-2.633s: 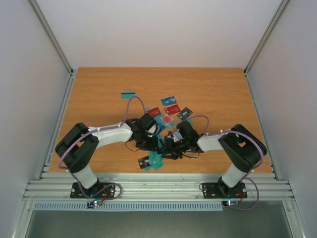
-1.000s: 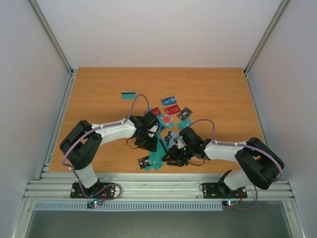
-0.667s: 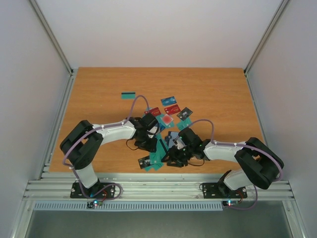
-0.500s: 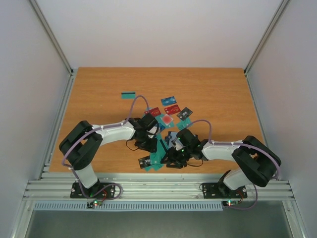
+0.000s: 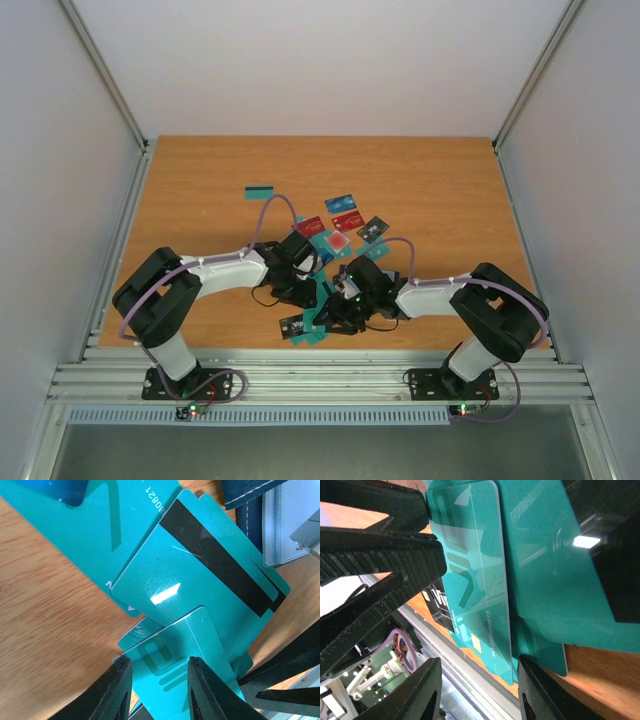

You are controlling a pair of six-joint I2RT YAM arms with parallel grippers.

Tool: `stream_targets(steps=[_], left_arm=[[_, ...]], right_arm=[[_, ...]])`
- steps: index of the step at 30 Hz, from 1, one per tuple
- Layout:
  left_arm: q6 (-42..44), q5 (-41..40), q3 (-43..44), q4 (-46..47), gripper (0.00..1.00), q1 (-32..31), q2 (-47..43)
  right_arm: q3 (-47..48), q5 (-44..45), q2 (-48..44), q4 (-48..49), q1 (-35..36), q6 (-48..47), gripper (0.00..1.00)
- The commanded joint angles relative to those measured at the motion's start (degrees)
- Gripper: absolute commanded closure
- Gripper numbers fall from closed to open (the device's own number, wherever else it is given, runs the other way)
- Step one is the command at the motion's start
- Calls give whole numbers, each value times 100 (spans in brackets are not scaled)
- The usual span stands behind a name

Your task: Put the credit cards into the card holder

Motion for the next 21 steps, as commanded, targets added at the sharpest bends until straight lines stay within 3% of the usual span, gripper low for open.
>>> stream_targets(steps=[1,7,21], left_arm=[[-104,-47,-365,-154,68,-76,239],[-165,-24,-417,-121,68,-74,198],[-298,-12,-560,-44,70,-83,-10]], right_arm=[[48,210,196,146,57,141,57],[41,226,311,282,63,229,64],[48,213,457,486,65,354,98]])
